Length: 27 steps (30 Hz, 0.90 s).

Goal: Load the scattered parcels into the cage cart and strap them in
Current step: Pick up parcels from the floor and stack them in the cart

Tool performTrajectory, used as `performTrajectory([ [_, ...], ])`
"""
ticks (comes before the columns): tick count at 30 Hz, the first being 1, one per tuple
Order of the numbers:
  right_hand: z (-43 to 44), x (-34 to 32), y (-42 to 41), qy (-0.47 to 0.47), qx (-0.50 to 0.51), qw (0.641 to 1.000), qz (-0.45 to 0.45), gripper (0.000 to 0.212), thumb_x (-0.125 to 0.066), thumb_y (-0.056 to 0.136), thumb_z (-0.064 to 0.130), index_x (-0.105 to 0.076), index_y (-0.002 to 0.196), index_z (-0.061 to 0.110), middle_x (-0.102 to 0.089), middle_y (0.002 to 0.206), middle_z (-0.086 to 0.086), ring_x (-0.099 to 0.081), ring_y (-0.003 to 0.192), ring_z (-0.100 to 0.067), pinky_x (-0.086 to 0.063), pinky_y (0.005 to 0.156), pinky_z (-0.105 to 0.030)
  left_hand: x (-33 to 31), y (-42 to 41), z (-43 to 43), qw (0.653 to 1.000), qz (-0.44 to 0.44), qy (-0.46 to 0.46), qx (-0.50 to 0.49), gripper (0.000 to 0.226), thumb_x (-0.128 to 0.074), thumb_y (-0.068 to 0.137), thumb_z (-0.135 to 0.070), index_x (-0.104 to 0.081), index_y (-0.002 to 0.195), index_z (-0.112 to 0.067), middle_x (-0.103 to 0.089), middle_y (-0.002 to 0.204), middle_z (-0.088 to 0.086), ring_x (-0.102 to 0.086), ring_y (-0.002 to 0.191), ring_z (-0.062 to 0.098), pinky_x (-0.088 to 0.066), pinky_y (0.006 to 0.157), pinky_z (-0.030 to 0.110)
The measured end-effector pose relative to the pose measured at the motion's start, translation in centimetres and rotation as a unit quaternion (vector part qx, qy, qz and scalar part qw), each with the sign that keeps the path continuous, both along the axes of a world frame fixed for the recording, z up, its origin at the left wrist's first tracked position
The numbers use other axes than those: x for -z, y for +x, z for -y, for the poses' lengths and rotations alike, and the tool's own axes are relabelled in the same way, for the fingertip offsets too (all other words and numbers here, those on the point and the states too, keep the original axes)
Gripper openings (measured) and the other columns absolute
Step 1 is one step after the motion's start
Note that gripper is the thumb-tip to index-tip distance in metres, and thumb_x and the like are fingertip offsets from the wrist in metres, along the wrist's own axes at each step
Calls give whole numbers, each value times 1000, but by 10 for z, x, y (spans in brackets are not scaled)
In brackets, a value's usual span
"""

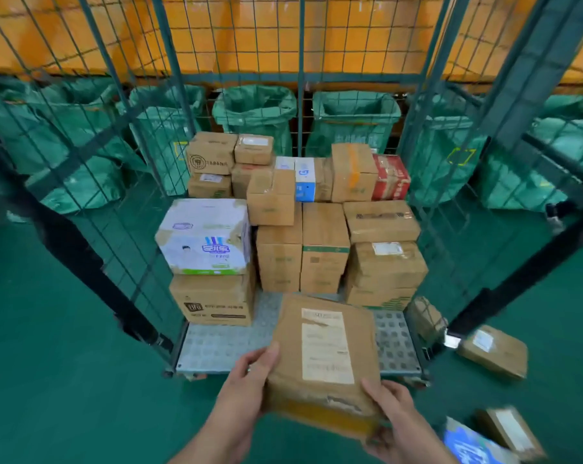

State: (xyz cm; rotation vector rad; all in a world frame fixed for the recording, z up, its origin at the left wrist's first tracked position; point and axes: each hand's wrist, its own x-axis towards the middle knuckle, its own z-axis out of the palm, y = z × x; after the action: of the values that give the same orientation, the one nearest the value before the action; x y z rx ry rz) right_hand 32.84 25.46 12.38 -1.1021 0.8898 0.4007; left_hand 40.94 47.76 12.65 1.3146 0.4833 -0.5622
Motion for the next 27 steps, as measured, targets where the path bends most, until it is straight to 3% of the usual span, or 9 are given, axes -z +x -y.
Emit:
performTrajectory([
  [5, -19, 8, 73, 8, 46, 998, 36, 65, -80, 76, 49, -52, 128, 22, -68, 126, -12, -69, 112, -35, -55, 99, -53, -3, 83, -14, 999, -13, 41, 15, 84, -78, 58, -69, -59, 118, -12, -79, 103, 4, -74, 101, 26, -61, 89, 53],
  [8, -14, 18, 116, -4, 66, 997, 31, 69, -79, 75, 55, -52, 130, 22, -70, 125, -10, -68, 113, -31, -55, 97, -50, 3, 128, -12, 998, -29, 37, 30, 67, -68, 77, -68, -61, 122, -18, -77, 110, 3, -74, 103, 25, -61, 87, 46],
  [12, 11, 33, 182, 22, 129, 991, 28, 50, -66, 94, 49, -52, 133, 22, -64, 127, -14, -65, 113, -34, -55, 96, -49, 18, 192, 1, 994, -76, 62, 38, 50, -57, 96, -60, -63, 122, -19, -68, 122, 3, -68, 109, 28, -55, 97, 51],
  [15, 46, 55, 248, 7, 160, 987, 34, 43, -60, 99, 44, -51, 134, 21, -64, 124, -13, -64, 111, -34, -53, 98, -50, 33, 241, 23, 990, -109, 81, 28, 45, -55, 99, -55, -67, 116, -14, -72, 117, 5, -70, 106, 29, -55, 94, 47],
  [18, 85, 85, 322, -20, 170, 984, 40, 41, -62, 99, 44, -54, 131, 20, -67, 122, -10, -66, 106, -30, -57, 84, -44, 53, 292, 51, 986, -126, 108, 17, 45, -56, 100, -51, -70, 112, -10, -76, 109, 9, -72, 101, 30, -53, 91, 45],
  [21, 133, 116, 413, -2, 170, 985, 7, 28, -65, 97, 45, -60, 117, 26, -66, 122, -6, -65, 112, -30, -59, 88, -47, 75, 360, 88, 979, -152, 138, -4, 43, -58, 100, -48, -72, 108, -8, -78, 104, 10, -72, 94, 31, -53, 88, 42],
  [24, 170, 140, 486, -4, 170, 985, -3, 31, -67, 95, 48, -64, 114, 24, -67, 124, -6, -65, 113, -29, -61, 83, -45, 82, 409, 116, 974, -178, 141, -16, 42, -57, 101, -46, -72, 110, -8, -76, 106, 12, -70, 90, 29, -51, 80, 39],
  [27, 194, 149, 557, -36, 150, 988, -9, 31, -66, 95, 49, -61, 112, 23, -66, 116, -1, -66, 107, -24, -60, 86, -42, 87, 460, 147, 972, -185, 142, -11, 45, -56, 101, -48, -72, 115, -8, -76, 112, 13, -70, 94, 29, -52, 82, 39],
])
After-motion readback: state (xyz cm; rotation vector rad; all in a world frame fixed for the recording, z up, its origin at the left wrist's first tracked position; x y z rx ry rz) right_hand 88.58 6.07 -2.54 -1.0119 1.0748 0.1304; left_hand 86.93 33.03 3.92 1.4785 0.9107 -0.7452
